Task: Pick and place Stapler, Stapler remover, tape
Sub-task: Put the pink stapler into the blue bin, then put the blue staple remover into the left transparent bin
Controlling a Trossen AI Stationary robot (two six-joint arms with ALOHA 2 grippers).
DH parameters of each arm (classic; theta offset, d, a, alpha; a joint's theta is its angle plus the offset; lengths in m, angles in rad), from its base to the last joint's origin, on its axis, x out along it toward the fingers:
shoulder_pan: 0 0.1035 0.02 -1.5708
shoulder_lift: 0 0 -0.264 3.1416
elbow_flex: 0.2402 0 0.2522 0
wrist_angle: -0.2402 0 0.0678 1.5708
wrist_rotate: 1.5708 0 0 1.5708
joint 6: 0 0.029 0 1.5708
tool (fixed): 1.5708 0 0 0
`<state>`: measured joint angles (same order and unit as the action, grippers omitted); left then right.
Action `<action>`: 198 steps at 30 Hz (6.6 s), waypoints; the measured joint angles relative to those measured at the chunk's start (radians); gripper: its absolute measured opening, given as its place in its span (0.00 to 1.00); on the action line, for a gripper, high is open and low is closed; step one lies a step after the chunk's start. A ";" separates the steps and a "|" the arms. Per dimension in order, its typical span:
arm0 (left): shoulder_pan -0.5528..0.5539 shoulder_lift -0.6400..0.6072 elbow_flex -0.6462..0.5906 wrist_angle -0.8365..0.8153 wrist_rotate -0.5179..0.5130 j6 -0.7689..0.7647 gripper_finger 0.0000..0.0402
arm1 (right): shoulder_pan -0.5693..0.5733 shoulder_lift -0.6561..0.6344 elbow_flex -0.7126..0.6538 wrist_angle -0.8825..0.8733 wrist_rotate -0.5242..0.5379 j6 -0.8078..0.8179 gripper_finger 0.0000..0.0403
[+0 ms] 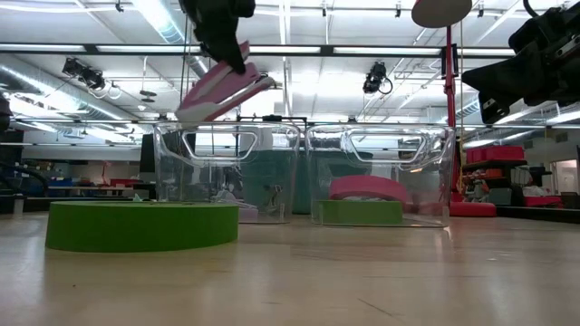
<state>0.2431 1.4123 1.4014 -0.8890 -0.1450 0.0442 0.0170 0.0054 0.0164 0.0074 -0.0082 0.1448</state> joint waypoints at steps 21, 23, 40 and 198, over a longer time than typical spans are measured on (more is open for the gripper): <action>0.286 0.010 0.017 0.212 0.121 0.184 0.36 | 0.000 0.000 0.000 0.000 0.000 0.000 0.02; 0.310 0.033 0.060 0.214 0.128 0.204 0.36 | 0.000 0.000 0.000 0.000 0.000 0.000 0.02; 0.388 0.345 0.383 0.207 0.347 0.331 0.36 | 0.000 0.000 0.000 0.000 0.000 0.000 0.02; 0.263 0.059 0.079 -0.247 0.153 0.281 0.59 | 0.000 0.000 0.000 0.000 0.000 0.000 0.02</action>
<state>0.5063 1.4715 1.4802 -1.1356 0.0076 0.3252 0.0168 0.0054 0.0164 0.0077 -0.0082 0.1448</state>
